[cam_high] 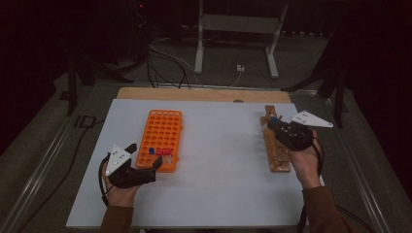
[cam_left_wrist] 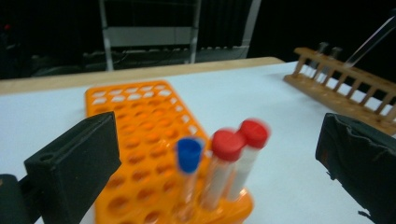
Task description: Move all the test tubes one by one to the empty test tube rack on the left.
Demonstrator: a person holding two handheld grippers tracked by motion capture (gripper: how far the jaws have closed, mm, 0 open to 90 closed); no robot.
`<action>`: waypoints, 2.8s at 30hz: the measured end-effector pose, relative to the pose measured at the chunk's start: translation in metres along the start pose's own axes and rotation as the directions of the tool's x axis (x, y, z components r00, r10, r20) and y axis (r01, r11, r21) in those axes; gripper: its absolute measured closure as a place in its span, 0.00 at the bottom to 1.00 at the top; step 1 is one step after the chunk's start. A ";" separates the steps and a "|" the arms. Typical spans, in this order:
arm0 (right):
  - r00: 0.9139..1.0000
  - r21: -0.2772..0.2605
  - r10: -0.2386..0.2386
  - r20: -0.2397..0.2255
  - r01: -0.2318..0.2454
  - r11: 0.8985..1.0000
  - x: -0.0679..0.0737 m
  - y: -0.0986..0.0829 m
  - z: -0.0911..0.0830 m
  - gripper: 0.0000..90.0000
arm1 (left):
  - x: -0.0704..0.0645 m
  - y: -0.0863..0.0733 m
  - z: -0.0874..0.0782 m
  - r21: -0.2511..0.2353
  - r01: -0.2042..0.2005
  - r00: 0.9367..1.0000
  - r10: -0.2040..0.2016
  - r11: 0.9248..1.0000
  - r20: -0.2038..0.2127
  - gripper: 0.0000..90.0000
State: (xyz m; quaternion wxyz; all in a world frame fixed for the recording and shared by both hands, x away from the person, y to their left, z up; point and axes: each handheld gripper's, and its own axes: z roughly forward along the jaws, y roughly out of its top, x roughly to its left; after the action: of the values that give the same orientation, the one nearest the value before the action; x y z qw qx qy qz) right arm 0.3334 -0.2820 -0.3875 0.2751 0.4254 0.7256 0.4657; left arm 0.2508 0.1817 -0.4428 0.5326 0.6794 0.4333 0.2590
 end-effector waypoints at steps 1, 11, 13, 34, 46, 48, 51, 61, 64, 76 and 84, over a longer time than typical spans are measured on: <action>1.000 0.005 -0.005 -0.013 0.005 1.000 0.004 0.000 0.001 0.86 | -0.004 0.003 0.001 -0.004 -0.008 1.000 0.008 1.000 0.011 0.01; 0.992 0.024 -0.009 -0.129 0.013 1.000 0.037 0.000 0.003 0.86 | -0.053 0.026 0.029 -0.007 -0.087 0.988 0.088 0.996 0.127 0.01; 0.989 0.026 -0.007 -0.149 0.011 1.000 0.042 0.000 0.003 0.86 | -0.062 0.029 0.036 -0.009 -0.095 0.983 0.095 0.995 0.155 0.01; 0.953 0.074 -0.006 -0.303 0.030 0.997 0.090 -0.012 0.012 0.85 | -0.132 0.021 0.113 0.096 -0.211 0.945 0.178 0.973 0.274 0.30; 0.941 0.093 0.000 -0.337 0.033 0.995 0.097 -0.012 0.015 0.86 | -0.135 0.018 0.119 0.094 -0.228 0.933 0.190 0.969 0.307 0.76; 0.941 0.094 0.001 -0.339 0.033 0.995 0.097 -0.012 0.016 0.86 | -0.135 0.019 0.119 0.091 -0.229 0.930 0.190 0.969 0.315 0.78; 0.940 0.096 0.003 -0.341 0.031 0.995 0.097 -0.013 0.017 0.86 | -0.135 0.018 0.118 0.088 -0.240 0.925 0.200 0.967 0.322 0.81; 0.938 0.084 0.005 -0.347 0.025 0.996 0.096 -0.014 0.017 0.79 | -0.135 0.018 0.118 0.093 -0.255 0.920 0.211 0.963 0.330 0.86; 0.935 0.059 0.002 -0.356 0.021 0.998 0.093 -0.013 0.014 0.70 | -0.131 0.019 0.117 0.096 -0.247 0.927 0.206 0.964 0.313 0.86; 0.969 0.021 -0.006 -0.248 0.012 1.000 0.073 -0.026 0.004 0.24 | -0.106 0.031 0.102 0.060 -0.184 0.950 0.162 0.981 0.265 0.87; 0.977 0.014 0.008 -0.214 -0.005 1.000 0.058 -0.035 -0.003 0.15 | -0.082 0.043 0.086 0.020 -0.141 0.965 0.133 0.990 0.224 0.87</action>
State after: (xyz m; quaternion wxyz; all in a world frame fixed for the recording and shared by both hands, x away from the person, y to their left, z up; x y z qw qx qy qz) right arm 0.2900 -0.2399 -0.4182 0.1910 0.3771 0.7526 0.5048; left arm 0.2937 0.0659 -0.4191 0.5462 0.7419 0.3276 0.2097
